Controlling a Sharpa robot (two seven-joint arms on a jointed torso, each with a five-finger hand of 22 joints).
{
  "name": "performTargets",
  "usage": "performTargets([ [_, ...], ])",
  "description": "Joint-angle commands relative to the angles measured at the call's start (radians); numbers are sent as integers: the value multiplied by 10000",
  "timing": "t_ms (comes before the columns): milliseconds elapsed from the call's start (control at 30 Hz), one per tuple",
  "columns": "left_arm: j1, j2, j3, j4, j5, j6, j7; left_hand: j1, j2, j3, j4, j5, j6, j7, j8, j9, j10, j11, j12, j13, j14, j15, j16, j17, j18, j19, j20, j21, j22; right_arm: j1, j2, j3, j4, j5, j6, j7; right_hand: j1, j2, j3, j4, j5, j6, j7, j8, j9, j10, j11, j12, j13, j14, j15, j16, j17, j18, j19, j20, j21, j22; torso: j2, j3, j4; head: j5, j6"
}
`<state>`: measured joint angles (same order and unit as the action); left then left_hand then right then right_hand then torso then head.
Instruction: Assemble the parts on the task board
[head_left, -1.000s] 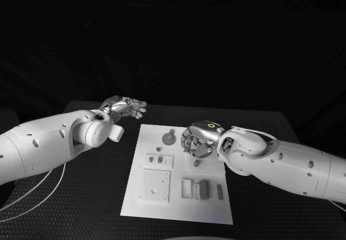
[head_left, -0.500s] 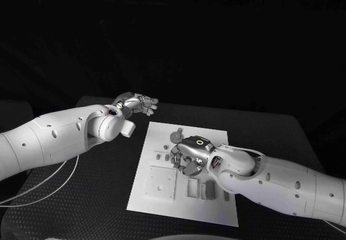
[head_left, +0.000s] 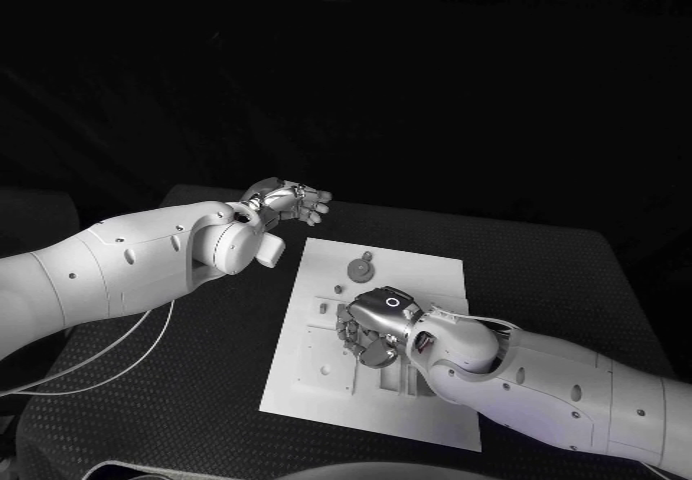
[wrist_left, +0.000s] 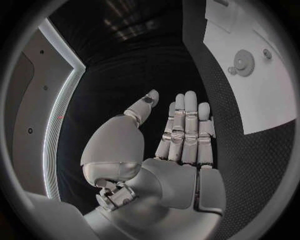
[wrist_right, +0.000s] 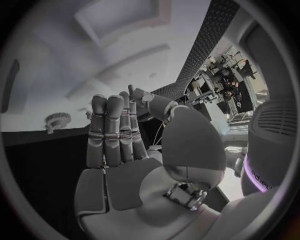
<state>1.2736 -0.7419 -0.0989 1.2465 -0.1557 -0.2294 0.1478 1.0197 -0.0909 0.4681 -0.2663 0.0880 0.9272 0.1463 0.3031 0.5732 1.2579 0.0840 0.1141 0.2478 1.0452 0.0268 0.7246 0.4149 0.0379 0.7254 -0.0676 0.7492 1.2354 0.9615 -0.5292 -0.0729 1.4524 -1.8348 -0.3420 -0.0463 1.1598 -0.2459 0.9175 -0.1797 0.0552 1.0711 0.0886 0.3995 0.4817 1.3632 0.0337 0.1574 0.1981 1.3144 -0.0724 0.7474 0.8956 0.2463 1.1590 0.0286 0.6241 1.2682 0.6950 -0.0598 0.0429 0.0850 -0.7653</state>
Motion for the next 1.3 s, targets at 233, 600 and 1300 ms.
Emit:
performTargets([
  [233,11,60,5,34,91,111,78,-87,1,-68,3,-25,-82,-7,46,-13,-4,16,11,-3,52,9,-70,21,50,44,-31,-57,18,-178,132,-10,-156,-473,-26,-111,14,24,45,-47,-2,69,-5,43,27,66,21,-46,21,-16,0,44,-11,155,38,-36,61,21,13,17,-33,130,-79],
  [600,11,11,5,49,91,130,59,-92,-3,-71,4,-27,-89,-6,54,-15,-7,17,11,-3,49,11,-83,33,48,43,-29,-66,22,-217,189,-11,-208,-749,-30,-141,14,10,59,-48,-8,77,-7,38,33,74,19,-52,28,-9,-2,50,-11,155,44,-39,67,26,1,19,-27,219,-124],
  [1300,11,-1,5,82,91,158,35,-102,-5,-75,7,-32,-102,-4,67,-19,-13,19,11,-4,46,14,-102,53,46,43,-28,-79,29,-246,277,-131,-404,-746,263,-137,7,-3,79,-45,-11,91,-10,30,42,89,15,-60,38,2,-6,64,-10,155,53,-42,76,36,8,11,-17,300,-204],
])
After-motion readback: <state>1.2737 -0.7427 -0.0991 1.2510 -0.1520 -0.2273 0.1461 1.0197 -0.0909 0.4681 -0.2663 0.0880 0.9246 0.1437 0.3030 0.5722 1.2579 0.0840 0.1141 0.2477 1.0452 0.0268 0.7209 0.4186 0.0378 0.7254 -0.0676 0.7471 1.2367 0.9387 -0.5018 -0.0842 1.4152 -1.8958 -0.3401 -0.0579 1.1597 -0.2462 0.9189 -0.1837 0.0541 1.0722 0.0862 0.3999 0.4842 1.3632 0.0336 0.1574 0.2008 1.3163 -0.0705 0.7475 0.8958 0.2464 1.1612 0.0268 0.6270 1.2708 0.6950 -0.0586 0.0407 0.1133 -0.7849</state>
